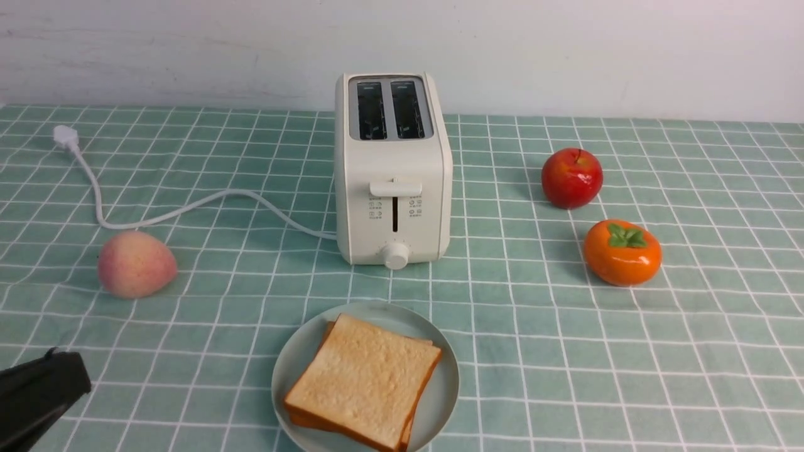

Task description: Take toasted bread from bread machine on blue coffee table place on plate.

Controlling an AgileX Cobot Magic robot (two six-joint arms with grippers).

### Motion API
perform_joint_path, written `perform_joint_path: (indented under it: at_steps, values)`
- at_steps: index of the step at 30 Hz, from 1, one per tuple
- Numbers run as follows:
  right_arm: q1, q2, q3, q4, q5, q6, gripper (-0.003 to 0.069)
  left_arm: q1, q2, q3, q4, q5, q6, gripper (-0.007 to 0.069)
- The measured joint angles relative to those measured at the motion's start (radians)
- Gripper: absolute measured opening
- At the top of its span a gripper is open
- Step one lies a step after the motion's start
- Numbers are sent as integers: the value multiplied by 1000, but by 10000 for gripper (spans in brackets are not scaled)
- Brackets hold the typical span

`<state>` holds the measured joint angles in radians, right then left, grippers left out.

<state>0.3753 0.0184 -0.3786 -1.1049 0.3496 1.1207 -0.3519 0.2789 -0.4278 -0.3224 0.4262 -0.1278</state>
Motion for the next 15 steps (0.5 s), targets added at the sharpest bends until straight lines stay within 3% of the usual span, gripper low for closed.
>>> perform_joint_path:
  at_steps: [15]
  values:
    - [0,0,0,-10,-7,0,50,0,-51,2,7,13,15,-14]
